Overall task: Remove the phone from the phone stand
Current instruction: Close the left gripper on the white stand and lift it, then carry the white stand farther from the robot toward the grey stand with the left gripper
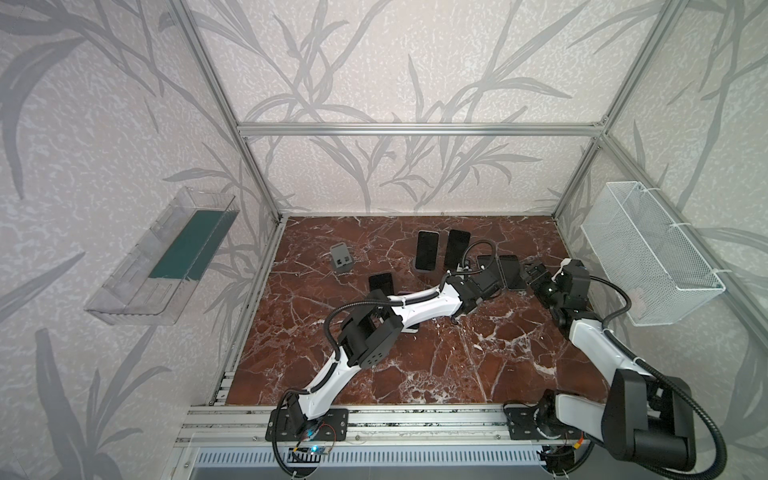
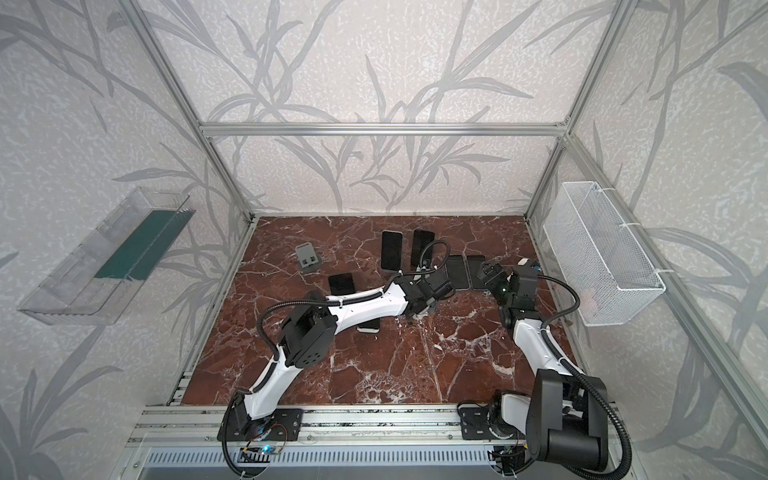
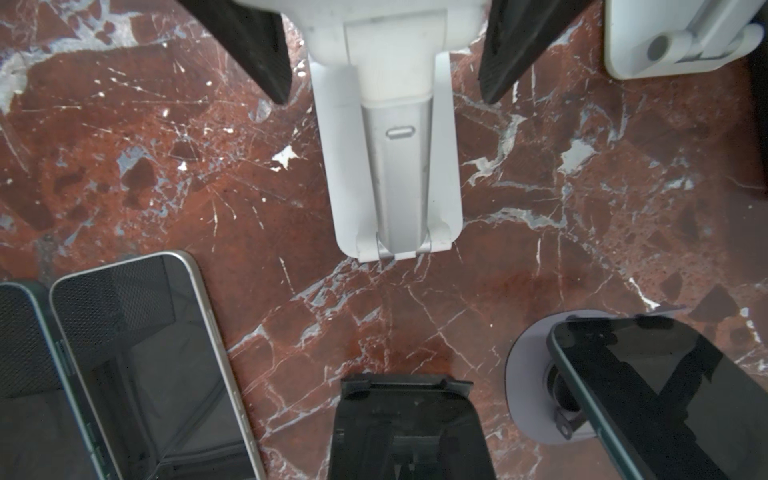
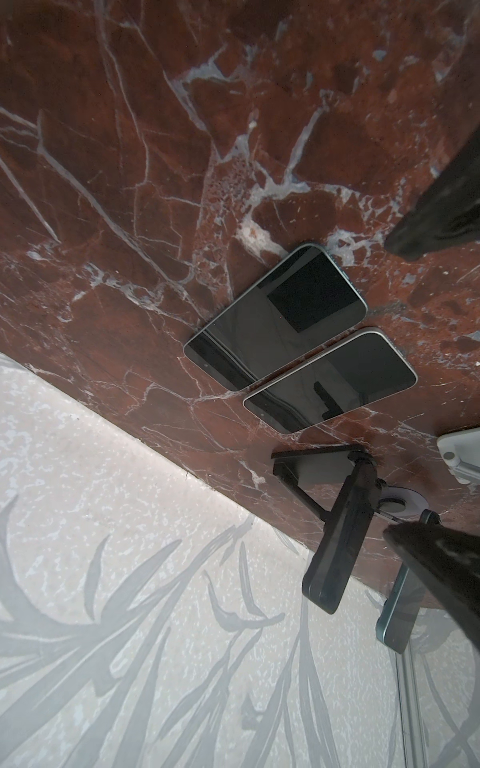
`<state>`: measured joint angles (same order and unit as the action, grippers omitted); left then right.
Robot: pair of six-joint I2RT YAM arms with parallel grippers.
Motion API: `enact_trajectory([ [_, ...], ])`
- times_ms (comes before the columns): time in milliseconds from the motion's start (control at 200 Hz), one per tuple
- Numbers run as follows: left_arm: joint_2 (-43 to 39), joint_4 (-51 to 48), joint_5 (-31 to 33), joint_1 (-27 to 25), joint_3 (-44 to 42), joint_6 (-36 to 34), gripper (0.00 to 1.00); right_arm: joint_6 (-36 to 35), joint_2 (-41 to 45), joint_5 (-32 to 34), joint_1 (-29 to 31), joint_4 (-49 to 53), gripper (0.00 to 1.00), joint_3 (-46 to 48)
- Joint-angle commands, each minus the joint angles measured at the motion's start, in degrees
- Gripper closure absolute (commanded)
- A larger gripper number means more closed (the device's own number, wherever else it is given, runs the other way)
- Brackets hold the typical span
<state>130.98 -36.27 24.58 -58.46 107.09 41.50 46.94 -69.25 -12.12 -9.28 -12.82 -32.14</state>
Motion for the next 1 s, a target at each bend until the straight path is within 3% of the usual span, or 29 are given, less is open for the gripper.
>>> enact_trajectory([
  [0,1.2,0.0,3.0,0.1,-0.2,-1.7,0.28,0.1,-0.2,-0.9,-0.2,-2.3,0.02,0.7],
  [235,-0.5,-1.0,2.9,-0.1,-0.3,-4.7,0.37,0.3,0.0,-1.5,-0.2,-3.0,0.03,0.8],
  [535,-9.3,3.7,0.3,-1.3,-5.9,-10.4,0.39,1.1,-1.4,-3.5,-0.2,-4.4,0.05,0.9],
  [795,-21.4,12.5,-7.2,-1.8,-16.1,-13.1,0.41,1.0,-2.0,-4.0,-0.1,-5.2,0.07,0.8],
  [995,-32.4,12.3,-2.5,-1.4,-22.8,-14.0,0.41,0.4,-1.5,-4.0,0.6,-5.2,0.08,0.7],
])
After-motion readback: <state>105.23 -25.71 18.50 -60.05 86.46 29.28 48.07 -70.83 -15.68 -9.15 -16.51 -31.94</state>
